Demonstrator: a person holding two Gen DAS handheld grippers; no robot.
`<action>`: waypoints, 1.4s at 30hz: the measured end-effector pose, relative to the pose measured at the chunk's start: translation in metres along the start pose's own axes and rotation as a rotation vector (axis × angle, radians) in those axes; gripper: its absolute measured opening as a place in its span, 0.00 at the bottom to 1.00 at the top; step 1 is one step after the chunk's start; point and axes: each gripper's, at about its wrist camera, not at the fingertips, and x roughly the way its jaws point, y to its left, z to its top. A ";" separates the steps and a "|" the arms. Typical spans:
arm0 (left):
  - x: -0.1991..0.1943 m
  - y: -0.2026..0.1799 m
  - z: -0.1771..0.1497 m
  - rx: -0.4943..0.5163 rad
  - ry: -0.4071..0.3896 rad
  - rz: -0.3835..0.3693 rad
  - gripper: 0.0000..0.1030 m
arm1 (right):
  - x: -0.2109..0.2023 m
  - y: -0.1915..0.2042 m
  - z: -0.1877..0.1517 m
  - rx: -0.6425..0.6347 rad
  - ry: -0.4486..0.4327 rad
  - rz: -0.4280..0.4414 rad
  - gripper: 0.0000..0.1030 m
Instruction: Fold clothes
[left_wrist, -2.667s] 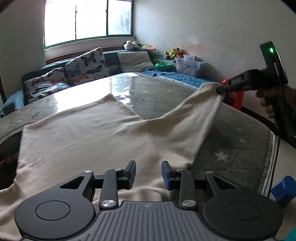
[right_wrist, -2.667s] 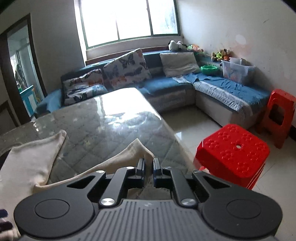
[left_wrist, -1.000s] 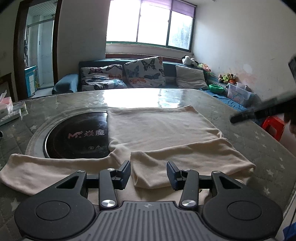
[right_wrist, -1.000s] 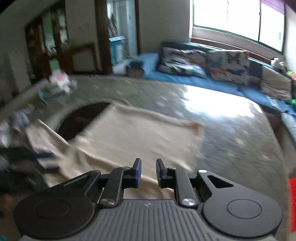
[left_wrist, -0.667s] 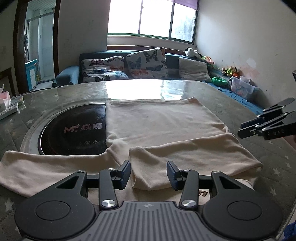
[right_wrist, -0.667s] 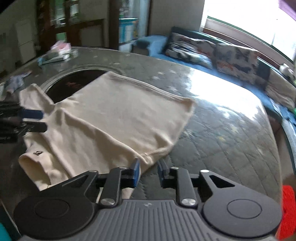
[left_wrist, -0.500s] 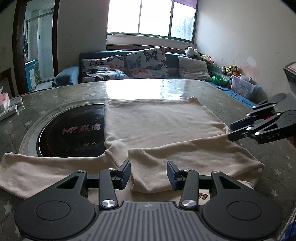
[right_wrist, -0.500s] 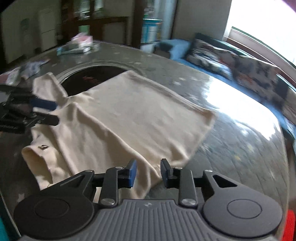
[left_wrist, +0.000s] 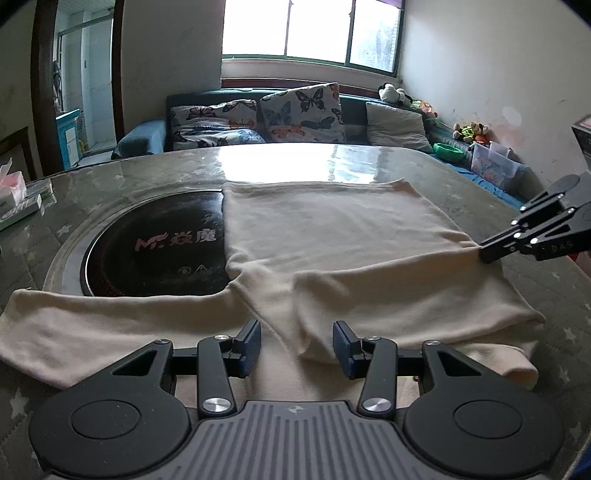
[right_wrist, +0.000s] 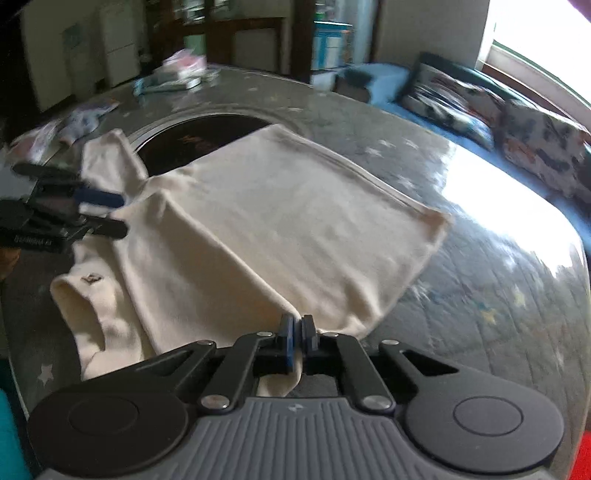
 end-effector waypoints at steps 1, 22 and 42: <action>0.000 0.001 0.000 -0.004 0.000 0.003 0.45 | 0.001 -0.002 -0.002 0.010 -0.001 -0.006 0.03; -0.004 -0.015 -0.005 0.052 -0.022 0.018 0.41 | -0.016 0.062 -0.023 -0.129 -0.020 -0.009 0.16; -0.053 0.132 -0.011 -0.326 -0.070 0.429 0.46 | 0.073 0.126 0.071 -0.165 -0.066 0.126 0.16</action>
